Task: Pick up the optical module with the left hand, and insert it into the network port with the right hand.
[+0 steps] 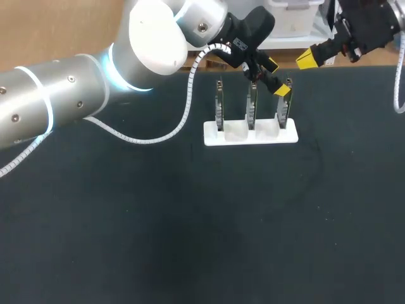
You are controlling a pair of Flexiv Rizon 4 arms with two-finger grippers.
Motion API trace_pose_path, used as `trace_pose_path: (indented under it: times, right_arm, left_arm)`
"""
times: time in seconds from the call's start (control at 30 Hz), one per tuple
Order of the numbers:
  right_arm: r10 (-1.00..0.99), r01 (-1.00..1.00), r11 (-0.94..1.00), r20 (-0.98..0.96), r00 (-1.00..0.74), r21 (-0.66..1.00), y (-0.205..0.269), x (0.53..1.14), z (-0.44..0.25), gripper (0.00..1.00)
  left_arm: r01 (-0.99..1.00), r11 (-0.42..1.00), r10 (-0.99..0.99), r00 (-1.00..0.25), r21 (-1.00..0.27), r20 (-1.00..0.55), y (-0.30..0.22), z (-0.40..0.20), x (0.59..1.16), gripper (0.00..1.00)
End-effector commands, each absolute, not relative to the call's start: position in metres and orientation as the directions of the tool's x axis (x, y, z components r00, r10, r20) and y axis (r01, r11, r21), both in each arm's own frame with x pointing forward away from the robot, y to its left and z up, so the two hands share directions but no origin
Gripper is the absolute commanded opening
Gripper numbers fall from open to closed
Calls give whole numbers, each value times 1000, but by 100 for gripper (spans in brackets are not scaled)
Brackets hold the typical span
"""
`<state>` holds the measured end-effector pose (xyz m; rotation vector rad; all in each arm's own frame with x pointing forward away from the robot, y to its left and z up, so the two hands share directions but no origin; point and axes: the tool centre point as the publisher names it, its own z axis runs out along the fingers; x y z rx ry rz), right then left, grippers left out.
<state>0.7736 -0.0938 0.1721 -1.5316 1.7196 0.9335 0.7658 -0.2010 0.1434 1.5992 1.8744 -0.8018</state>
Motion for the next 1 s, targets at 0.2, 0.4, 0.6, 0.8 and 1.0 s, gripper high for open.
trace_pose_path:
  times: [0.2,0.4,0.6,0.8,1.0]
  right_arm:
    - [-500,-993,102,-861,-98,55,-101,766,186,0]
    - [-479,-993,115,-873,-87,36,-105,770,199,0]
    - [-471,-993,113,-879,-66,14,-106,771,209,0]
    - [-471,-994,113,-880,-56,2,-106,770,214,0]
    - [-478,-993,117,-877,-48,-9,-106,769,216,0]
  left_arm:
    - [991,130,699,-120,-40,-705,-196,158,766,100]
    - [984,175,728,-137,-11,-672,-185,175,762,100]
    - [972,234,750,-163,25,-641,-171,192,754,100]
    - [950,304,746,-193,69,-638,-153,204,744,100]
    - [933,344,751,-208,103,-627,-143,213,740,100]
